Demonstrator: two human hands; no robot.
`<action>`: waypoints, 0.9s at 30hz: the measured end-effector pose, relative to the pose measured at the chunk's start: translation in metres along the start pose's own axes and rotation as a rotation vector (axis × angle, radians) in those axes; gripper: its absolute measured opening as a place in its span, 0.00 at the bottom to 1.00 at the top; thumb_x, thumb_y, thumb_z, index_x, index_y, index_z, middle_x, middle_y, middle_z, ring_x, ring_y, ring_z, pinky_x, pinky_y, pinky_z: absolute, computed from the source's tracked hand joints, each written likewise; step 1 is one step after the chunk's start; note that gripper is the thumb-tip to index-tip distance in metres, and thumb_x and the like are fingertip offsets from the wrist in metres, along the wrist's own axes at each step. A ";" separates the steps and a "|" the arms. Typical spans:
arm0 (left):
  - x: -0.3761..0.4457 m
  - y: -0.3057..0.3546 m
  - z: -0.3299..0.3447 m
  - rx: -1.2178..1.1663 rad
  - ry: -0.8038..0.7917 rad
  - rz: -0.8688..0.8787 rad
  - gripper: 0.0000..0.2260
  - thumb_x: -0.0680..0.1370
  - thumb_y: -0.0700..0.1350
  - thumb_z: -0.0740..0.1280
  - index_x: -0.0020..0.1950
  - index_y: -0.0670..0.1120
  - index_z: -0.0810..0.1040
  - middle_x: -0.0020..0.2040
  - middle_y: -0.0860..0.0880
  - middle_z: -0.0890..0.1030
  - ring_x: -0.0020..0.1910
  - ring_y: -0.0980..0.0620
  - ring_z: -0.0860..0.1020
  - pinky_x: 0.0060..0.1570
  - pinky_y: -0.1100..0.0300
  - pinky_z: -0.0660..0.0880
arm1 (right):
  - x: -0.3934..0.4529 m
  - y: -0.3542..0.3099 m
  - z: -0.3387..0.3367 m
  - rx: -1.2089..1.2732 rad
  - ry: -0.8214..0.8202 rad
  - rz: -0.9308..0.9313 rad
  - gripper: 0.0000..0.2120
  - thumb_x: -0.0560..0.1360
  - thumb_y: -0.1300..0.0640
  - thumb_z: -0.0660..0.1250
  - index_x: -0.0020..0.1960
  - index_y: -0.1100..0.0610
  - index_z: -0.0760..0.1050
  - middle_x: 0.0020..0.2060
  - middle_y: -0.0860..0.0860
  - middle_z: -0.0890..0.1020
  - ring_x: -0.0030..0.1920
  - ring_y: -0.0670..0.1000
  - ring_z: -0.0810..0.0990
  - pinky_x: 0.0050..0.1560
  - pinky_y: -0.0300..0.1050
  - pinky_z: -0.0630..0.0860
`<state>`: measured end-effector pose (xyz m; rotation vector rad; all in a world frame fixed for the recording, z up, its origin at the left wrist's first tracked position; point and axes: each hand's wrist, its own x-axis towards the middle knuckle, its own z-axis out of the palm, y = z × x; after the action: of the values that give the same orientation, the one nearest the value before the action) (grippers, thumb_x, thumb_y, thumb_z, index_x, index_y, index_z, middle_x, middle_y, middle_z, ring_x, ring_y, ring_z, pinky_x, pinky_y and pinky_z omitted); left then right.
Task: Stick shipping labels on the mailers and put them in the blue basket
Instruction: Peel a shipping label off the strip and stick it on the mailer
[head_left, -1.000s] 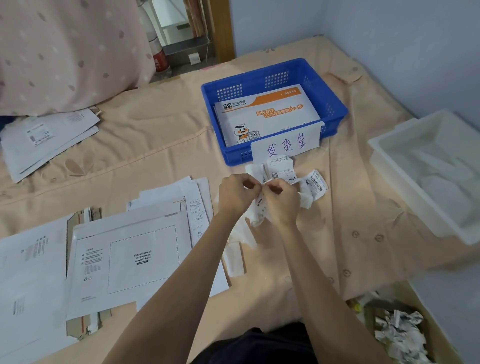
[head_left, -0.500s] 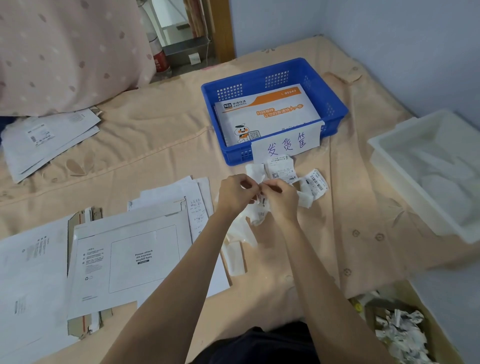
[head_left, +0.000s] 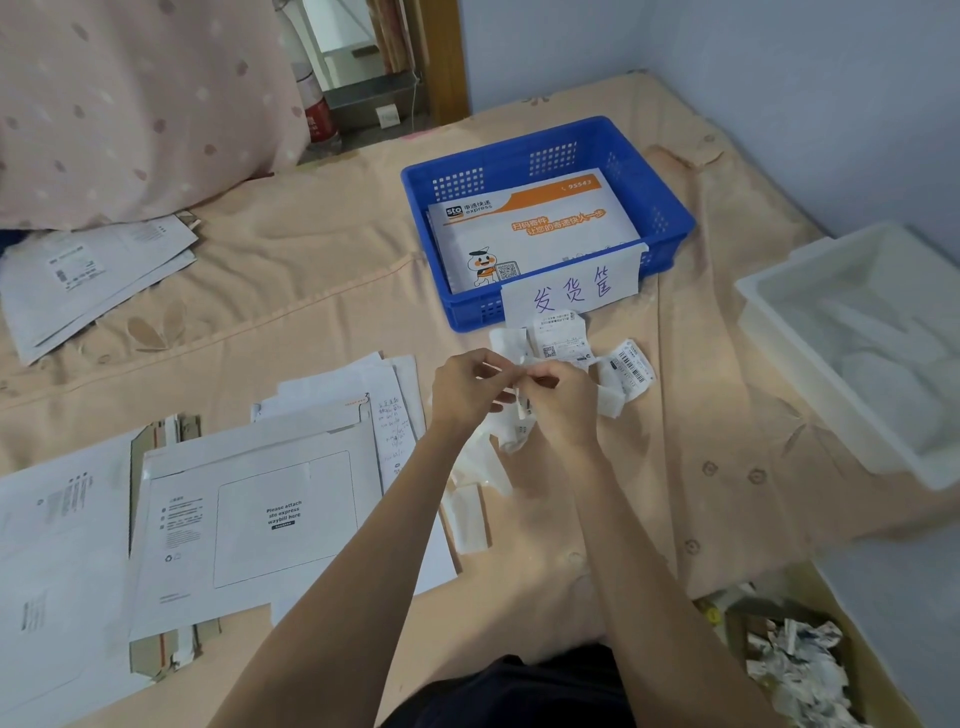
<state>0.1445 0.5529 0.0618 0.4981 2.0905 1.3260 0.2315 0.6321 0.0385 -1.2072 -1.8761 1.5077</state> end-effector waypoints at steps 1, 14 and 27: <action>0.000 0.000 0.000 -0.014 -0.001 0.000 0.05 0.74 0.44 0.73 0.43 0.42 0.82 0.39 0.44 0.84 0.35 0.48 0.84 0.36 0.58 0.81 | 0.000 0.000 0.000 -0.017 0.004 -0.006 0.04 0.72 0.61 0.71 0.46 0.59 0.83 0.40 0.51 0.84 0.42 0.48 0.81 0.47 0.41 0.77; 0.000 -0.002 0.000 -0.160 -0.035 0.004 0.02 0.72 0.39 0.74 0.43 0.42 0.84 0.38 0.42 0.83 0.36 0.50 0.81 0.44 0.58 0.80 | 0.002 0.002 -0.003 0.062 0.022 0.029 0.03 0.70 0.62 0.73 0.43 0.60 0.84 0.37 0.50 0.83 0.43 0.52 0.82 0.49 0.49 0.79; -0.001 0.001 0.005 0.170 0.062 0.129 0.07 0.72 0.39 0.69 0.35 0.47 0.82 0.32 0.49 0.83 0.33 0.53 0.81 0.43 0.57 0.80 | -0.001 0.001 -0.002 0.113 -0.013 0.142 0.04 0.72 0.63 0.69 0.45 0.61 0.81 0.39 0.50 0.83 0.42 0.47 0.80 0.45 0.38 0.74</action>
<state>0.1483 0.5561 0.0611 0.6824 2.2675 1.2553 0.2341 0.6328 0.0388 -1.3040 -1.7188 1.6758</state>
